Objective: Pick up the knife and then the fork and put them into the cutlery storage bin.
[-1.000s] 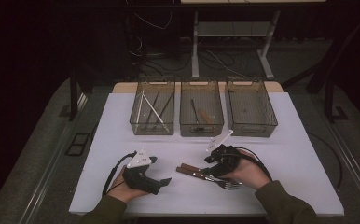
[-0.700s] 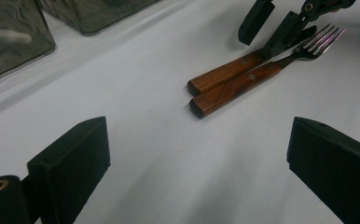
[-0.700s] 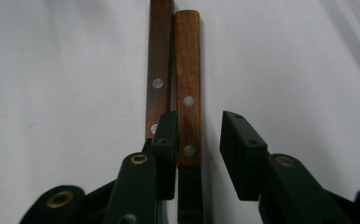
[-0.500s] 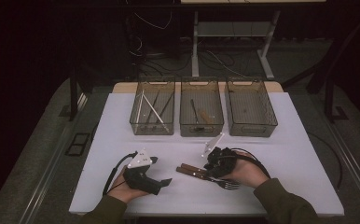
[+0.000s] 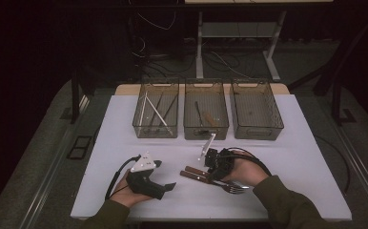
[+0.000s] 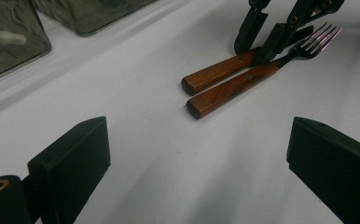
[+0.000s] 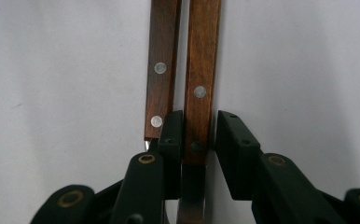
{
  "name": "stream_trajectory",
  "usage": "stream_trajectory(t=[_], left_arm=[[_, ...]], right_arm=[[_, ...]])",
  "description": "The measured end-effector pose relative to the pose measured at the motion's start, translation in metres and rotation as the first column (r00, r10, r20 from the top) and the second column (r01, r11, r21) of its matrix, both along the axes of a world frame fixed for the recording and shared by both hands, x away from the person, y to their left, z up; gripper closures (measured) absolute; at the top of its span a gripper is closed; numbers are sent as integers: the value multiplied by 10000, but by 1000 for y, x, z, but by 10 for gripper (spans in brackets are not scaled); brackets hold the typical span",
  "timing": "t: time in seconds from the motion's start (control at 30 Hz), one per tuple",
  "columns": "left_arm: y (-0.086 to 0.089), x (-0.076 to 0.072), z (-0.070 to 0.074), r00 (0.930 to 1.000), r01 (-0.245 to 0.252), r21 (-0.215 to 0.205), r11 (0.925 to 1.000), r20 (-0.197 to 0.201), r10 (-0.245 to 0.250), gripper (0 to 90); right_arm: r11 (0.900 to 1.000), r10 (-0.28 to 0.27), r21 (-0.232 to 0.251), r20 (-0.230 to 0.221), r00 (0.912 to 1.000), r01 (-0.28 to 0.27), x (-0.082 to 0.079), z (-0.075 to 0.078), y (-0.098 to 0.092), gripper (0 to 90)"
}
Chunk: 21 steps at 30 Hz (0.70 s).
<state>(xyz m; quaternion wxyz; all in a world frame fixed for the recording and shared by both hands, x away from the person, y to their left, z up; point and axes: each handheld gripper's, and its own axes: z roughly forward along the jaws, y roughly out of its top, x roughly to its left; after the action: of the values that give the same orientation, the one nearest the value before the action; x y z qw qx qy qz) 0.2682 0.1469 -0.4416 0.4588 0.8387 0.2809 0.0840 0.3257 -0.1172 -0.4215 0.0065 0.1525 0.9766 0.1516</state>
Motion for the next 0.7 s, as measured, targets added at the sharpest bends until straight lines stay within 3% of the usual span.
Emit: stream_trajectory(t=[0.17, 0.4, 0.6, 0.7], left_arm=[[0, 0, 0, 10000, 16, 4, 10000, -4, -16, 47], [-1, 0, 0, 10000, 50, -24, 10000, -8, -50, 49], [-2, -1, 0, 10000, 69, -17, 10000, -8, -69, 49], [-2, -1, 0, 10000, 66, -33, 10000, -10, -66, 49]], right_arm=[[9974, 191, -685, -233, 9995, -206, 4, 2, 9, 720], [9858, 182, -1659, -397, 9990, -246, 9, 3, 23, 755], [9843, -86, -1764, -423, 9991, 10, 9, 3, 24, 771], [9894, -154, -1446, -447, 9989, 88, 10, 3, 20, 772]])
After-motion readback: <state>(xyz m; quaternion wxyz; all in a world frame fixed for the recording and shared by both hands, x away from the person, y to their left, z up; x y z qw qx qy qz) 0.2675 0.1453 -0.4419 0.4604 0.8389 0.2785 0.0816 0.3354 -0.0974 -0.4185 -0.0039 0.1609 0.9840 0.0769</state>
